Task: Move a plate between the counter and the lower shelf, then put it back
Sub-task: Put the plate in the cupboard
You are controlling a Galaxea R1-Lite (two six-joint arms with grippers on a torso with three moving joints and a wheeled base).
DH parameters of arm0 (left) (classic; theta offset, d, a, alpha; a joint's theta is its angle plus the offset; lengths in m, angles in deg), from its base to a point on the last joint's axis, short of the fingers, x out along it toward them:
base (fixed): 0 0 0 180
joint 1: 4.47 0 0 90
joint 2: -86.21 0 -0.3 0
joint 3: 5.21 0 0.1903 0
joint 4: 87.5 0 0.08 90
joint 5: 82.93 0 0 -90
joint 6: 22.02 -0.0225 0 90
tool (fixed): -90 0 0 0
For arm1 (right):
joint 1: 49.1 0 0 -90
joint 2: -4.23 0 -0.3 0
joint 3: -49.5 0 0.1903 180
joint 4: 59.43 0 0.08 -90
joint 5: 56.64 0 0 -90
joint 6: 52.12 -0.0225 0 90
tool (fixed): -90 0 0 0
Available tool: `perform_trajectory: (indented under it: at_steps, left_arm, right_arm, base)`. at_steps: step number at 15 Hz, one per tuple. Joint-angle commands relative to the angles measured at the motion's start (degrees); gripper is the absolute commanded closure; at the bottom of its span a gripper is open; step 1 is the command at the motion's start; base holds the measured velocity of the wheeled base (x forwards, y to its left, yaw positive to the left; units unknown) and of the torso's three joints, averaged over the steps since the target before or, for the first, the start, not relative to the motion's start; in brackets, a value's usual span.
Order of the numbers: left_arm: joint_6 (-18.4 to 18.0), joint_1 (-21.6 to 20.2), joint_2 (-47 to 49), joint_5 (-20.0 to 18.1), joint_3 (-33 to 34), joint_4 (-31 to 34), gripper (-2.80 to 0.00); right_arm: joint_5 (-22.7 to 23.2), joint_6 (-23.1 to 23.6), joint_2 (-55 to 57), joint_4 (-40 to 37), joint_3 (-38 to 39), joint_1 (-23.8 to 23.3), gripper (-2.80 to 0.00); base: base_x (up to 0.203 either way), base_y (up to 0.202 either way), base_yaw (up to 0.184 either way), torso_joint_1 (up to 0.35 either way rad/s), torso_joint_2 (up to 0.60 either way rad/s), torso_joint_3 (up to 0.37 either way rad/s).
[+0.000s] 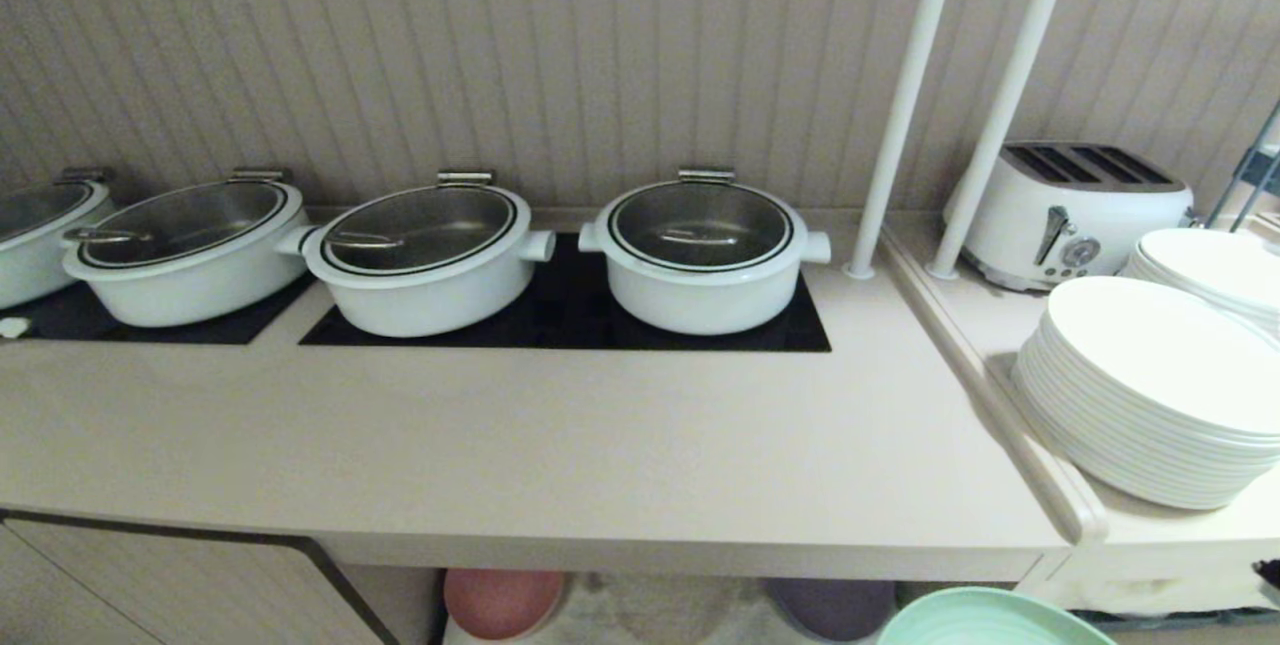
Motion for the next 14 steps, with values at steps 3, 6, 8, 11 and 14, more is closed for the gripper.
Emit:
perform_trajectory:
  at_steps: [3, 6, 8, 11, 14]
  left_arm:
    - [-0.03, 0.04, -0.02, 0.07, 0.0, 0.04, 0.0]
    - [-0.03, 0.04, -0.02, -0.02, 0.0, 0.01, 0.0]
    - [-0.03, 0.04, -0.02, -0.02, 0.0, 0.02, 0.0]
    - [-0.03, 0.04, -0.02, -0.02, 0.0, 0.04, 0.0]
    - [-0.03, 0.04, -0.02, 0.07, 0.0, 0.04, 0.0]
  right_arm:
    - [0.41, -0.18, 0.07, -0.2, -0.01, 0.03, 0.0]
    - [0.7, -0.18, 0.07, -0.2, -0.12, 0.03, 0.0]
    - [0.7, -0.09, 0.07, -0.2, -0.03, 0.03, 0.0]
    - [1.78, 0.17, 0.01, -0.2, 0.34, 0.11, 0.0]
    - [1.84, 0.34, -1.07, -0.45, 0.41, 0.03, 0.0]
  base:
    - [0.0, 0.0, 0.0, 0.0, 0.0, 0.0]
    - [0.0, 0.0, 0.0, 0.0, 0.0, 0.0]
    - [0.0, 0.0, 0.0, 0.0, 0.0, 0.0]
    - [0.0, 0.0, 0.0, 0.0, 0.0, 0.0]
    - [0.0, 0.0, 0.0, 0.0, 0.0, 0.0]
